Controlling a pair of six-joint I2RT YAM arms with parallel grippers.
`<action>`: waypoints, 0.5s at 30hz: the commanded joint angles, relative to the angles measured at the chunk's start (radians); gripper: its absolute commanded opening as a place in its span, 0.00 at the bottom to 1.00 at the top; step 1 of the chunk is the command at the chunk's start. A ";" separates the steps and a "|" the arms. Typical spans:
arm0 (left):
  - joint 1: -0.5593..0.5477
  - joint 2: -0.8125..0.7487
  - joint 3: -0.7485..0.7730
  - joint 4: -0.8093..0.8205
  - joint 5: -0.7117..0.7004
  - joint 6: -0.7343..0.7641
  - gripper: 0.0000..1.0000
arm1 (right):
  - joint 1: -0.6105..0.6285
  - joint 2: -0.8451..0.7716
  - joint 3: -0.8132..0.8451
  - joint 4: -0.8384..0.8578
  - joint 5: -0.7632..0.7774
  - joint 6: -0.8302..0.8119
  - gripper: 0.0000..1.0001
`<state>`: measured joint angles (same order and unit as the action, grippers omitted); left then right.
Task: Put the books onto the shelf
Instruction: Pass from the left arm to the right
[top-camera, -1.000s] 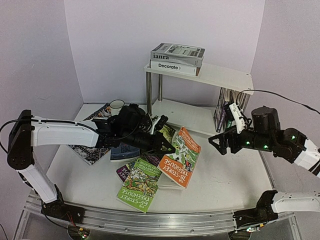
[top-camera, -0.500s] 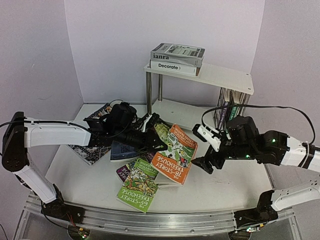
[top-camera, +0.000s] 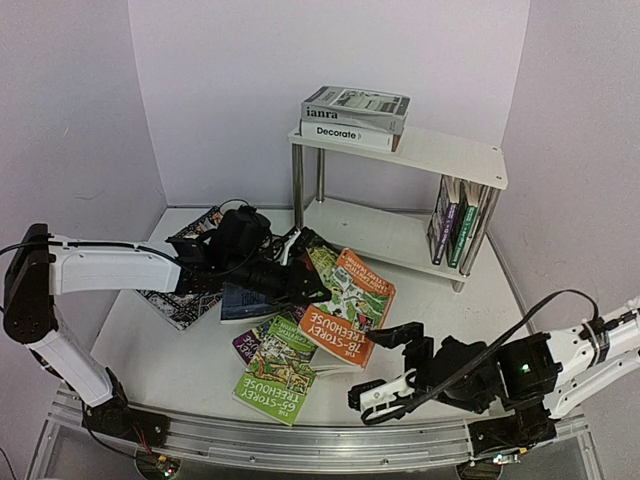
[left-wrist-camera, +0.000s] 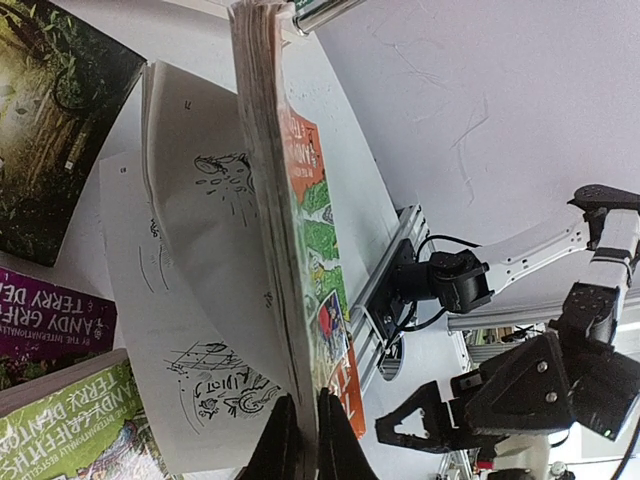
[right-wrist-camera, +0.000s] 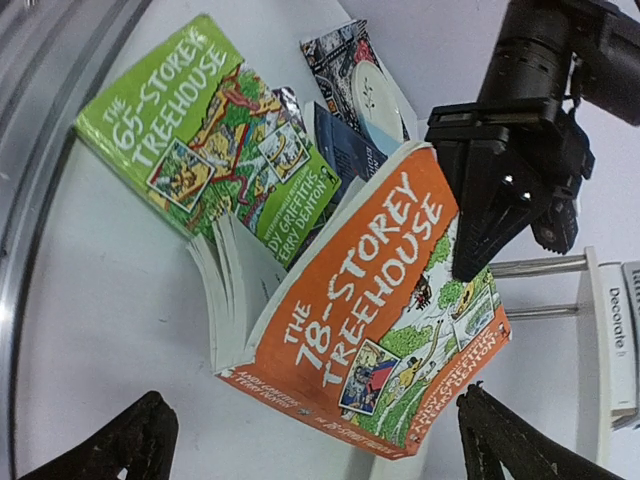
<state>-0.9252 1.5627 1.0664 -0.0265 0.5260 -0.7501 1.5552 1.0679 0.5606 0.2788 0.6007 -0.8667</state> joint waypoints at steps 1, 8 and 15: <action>0.015 -0.048 0.015 0.056 0.019 0.032 0.00 | 0.030 0.032 -0.050 0.219 0.165 -0.258 0.98; 0.020 -0.046 0.014 0.056 0.020 0.032 0.00 | 0.022 0.097 -0.077 0.262 0.178 -0.356 0.98; 0.020 -0.051 0.004 0.054 0.026 0.035 0.00 | -0.107 0.062 -0.103 0.306 0.125 -0.399 0.98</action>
<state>-0.9176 1.5627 1.0664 -0.0265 0.5396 -0.7479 1.5260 1.1782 0.4630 0.5224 0.7323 -1.2322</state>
